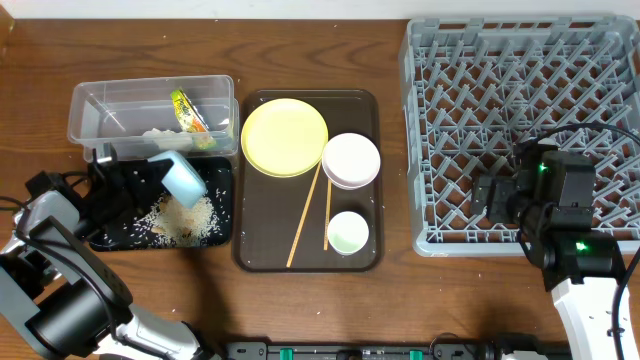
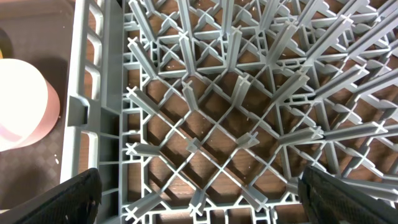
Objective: Sort waste into correct bins and load items into the dishwasher rack
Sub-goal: 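Carry the blue bowl left and tip rice onto the black tray, then return the blue bowl to the brown tray and release it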
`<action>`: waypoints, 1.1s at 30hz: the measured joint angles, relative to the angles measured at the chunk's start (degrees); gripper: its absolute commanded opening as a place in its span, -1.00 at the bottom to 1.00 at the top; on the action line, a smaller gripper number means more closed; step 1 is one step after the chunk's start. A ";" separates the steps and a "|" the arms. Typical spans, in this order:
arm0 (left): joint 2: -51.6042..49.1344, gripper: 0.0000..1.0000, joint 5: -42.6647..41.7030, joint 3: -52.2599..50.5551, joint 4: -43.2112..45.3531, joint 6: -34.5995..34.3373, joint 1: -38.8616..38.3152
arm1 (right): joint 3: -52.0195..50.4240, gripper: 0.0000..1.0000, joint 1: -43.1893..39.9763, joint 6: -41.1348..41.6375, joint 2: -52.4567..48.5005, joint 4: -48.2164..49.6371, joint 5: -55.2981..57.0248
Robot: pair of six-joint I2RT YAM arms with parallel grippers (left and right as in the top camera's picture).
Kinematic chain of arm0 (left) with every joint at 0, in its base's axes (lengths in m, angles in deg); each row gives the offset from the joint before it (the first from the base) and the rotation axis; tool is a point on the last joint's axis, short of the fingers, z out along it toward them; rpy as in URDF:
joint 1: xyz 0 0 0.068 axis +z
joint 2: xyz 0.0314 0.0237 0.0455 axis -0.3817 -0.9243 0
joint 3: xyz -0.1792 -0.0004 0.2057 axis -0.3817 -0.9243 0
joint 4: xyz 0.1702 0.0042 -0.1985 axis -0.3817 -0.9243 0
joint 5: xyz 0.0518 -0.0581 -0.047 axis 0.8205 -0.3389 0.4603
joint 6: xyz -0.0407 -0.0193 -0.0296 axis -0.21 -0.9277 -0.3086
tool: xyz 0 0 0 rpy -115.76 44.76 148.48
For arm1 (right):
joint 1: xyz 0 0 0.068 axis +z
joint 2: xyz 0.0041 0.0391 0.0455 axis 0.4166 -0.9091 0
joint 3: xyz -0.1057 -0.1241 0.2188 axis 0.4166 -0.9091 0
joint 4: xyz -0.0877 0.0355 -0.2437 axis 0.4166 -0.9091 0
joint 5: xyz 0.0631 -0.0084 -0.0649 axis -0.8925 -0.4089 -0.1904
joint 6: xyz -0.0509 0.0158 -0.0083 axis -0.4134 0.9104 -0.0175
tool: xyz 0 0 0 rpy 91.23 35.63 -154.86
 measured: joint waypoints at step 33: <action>13.75 -0.81 57.96 0.02 2.05 -3.80 -55.49 | 0.00 0.98 0.00 0.00 0.00 0.00 0.00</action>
